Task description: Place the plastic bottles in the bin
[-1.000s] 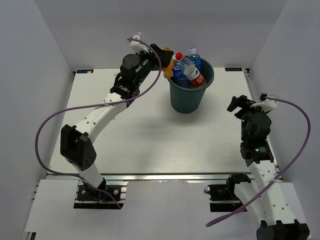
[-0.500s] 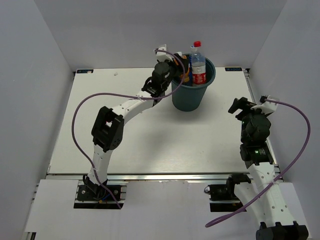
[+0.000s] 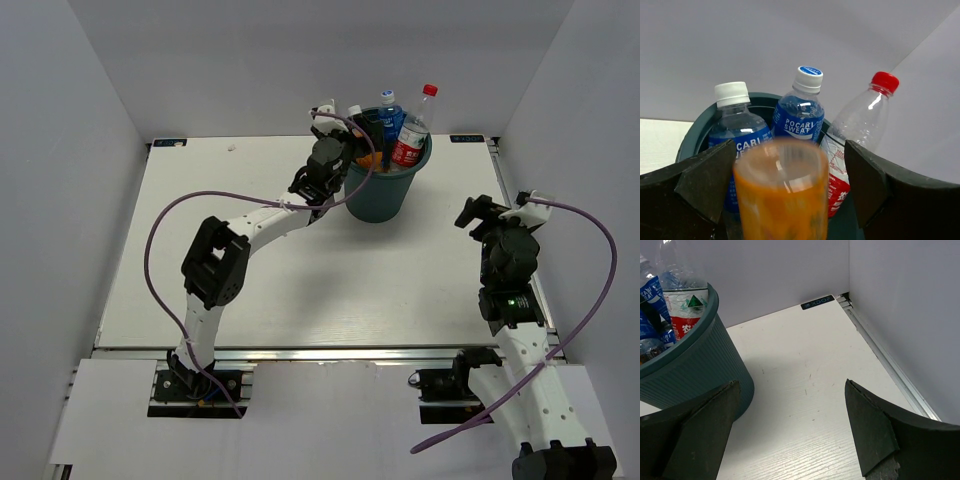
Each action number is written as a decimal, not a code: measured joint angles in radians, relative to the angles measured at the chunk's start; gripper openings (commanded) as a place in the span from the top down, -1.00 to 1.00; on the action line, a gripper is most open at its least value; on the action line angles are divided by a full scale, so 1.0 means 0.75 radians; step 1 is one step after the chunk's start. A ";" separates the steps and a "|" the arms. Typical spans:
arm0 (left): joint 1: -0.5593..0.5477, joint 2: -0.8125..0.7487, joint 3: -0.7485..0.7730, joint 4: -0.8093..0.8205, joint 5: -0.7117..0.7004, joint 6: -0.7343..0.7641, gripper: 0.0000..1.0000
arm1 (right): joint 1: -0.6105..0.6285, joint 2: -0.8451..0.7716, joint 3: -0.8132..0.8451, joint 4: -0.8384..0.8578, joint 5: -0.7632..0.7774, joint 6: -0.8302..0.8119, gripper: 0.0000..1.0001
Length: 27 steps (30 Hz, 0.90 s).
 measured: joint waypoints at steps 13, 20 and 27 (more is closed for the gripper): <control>-0.005 -0.003 0.267 -0.285 0.026 0.078 -0.96 | 0.000 0.046 0.001 -0.013 -0.101 0.000 -0.79; -0.005 -0.122 0.337 -0.479 -0.098 0.197 -0.96 | 0.000 0.063 0.006 -0.045 -0.176 0.007 -0.79; 0.093 -0.423 0.181 -0.643 -0.148 0.161 -0.96 | 0.000 0.080 0.047 -0.133 -0.184 0.045 -0.79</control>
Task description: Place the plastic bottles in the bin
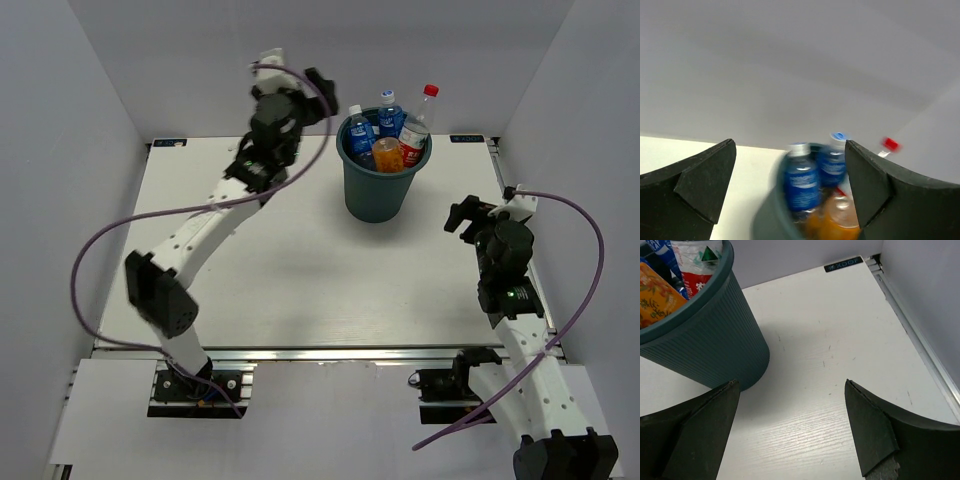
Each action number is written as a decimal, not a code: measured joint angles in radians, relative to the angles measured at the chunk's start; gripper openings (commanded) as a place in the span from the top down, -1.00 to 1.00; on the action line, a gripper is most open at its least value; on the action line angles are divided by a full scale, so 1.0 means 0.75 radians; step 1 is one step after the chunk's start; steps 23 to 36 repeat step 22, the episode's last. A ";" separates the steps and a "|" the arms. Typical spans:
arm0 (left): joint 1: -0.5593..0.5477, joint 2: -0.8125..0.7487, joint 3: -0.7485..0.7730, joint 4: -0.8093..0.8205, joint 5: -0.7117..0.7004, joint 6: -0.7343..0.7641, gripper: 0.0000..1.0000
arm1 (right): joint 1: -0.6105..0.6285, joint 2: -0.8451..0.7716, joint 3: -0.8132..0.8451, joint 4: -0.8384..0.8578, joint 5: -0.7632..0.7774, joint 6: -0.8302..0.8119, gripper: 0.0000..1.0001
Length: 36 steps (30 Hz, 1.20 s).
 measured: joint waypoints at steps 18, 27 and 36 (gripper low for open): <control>0.436 -1.129 -1.492 -0.369 -0.188 -0.443 -0.96 | -0.001 -0.167 -0.131 -0.198 0.080 0.229 -0.79; 0.436 -1.170 -1.492 -0.388 -0.233 -0.445 -0.96 | -0.001 -0.165 -0.132 -0.209 0.096 0.250 -0.79; 0.436 -1.170 -1.492 -0.388 -0.233 -0.445 -0.96 | -0.001 -0.165 -0.132 -0.209 0.096 0.250 -0.79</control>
